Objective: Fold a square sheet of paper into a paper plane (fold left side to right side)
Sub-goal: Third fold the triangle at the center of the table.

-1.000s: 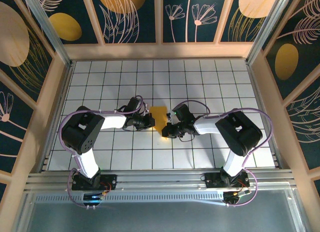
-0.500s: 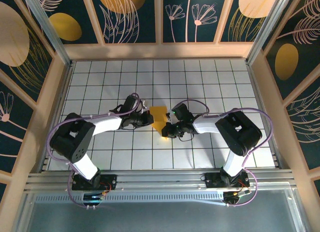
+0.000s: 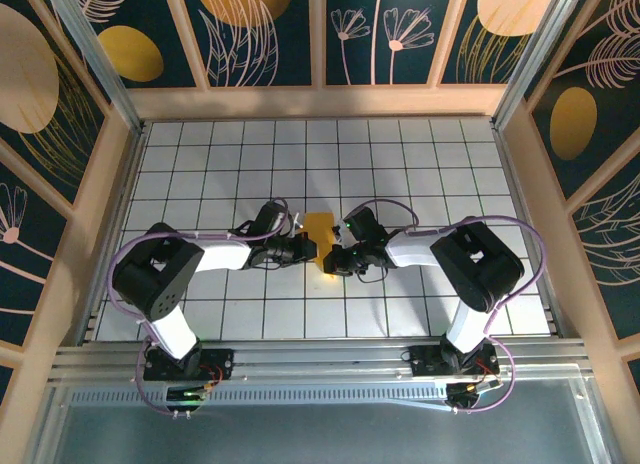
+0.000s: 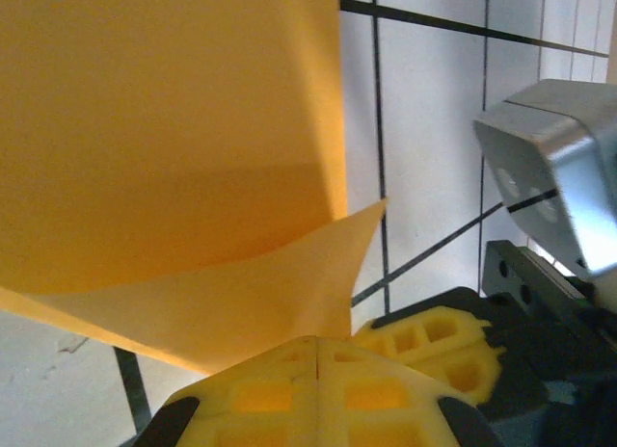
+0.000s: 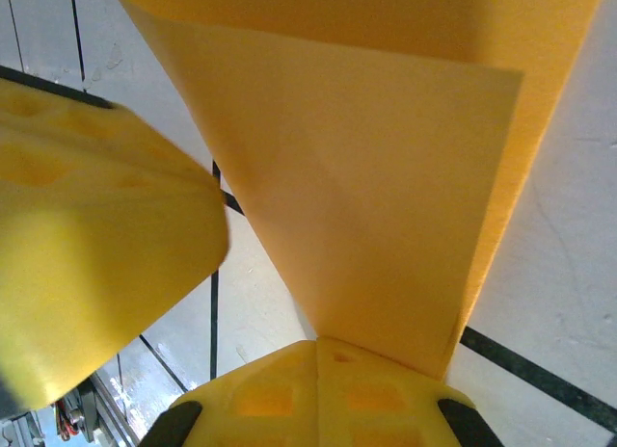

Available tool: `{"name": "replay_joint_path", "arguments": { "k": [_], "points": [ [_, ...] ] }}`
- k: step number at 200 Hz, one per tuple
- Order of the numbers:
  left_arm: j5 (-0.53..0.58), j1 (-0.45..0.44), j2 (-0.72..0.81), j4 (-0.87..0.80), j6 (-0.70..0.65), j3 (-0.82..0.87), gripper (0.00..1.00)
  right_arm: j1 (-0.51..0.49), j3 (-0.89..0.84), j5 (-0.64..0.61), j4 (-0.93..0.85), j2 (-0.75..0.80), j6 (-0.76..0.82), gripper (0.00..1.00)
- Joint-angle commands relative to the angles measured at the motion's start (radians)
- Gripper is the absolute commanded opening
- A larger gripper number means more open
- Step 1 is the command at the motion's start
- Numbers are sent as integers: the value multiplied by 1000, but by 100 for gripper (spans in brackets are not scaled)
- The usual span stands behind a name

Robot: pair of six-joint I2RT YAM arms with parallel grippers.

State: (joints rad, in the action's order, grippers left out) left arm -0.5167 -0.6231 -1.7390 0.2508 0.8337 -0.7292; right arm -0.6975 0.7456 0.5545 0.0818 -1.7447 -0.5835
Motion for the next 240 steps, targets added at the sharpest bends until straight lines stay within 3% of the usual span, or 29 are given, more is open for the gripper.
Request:
{"name": "replay_joint_path", "arguments": {
  "k": [1,151,240],
  "points": [
    [-21,0,-34,48,17,-19,0,6,-34,-121,-101,-55,1,0],
    [178,5,-109,-93,6,-56,0,5,-14,-153,-177,-61,22,0],
    [185,169,-101,-67,-112,-50,0,4,-7,-143,-184,-64,30,0]
  ]
}}
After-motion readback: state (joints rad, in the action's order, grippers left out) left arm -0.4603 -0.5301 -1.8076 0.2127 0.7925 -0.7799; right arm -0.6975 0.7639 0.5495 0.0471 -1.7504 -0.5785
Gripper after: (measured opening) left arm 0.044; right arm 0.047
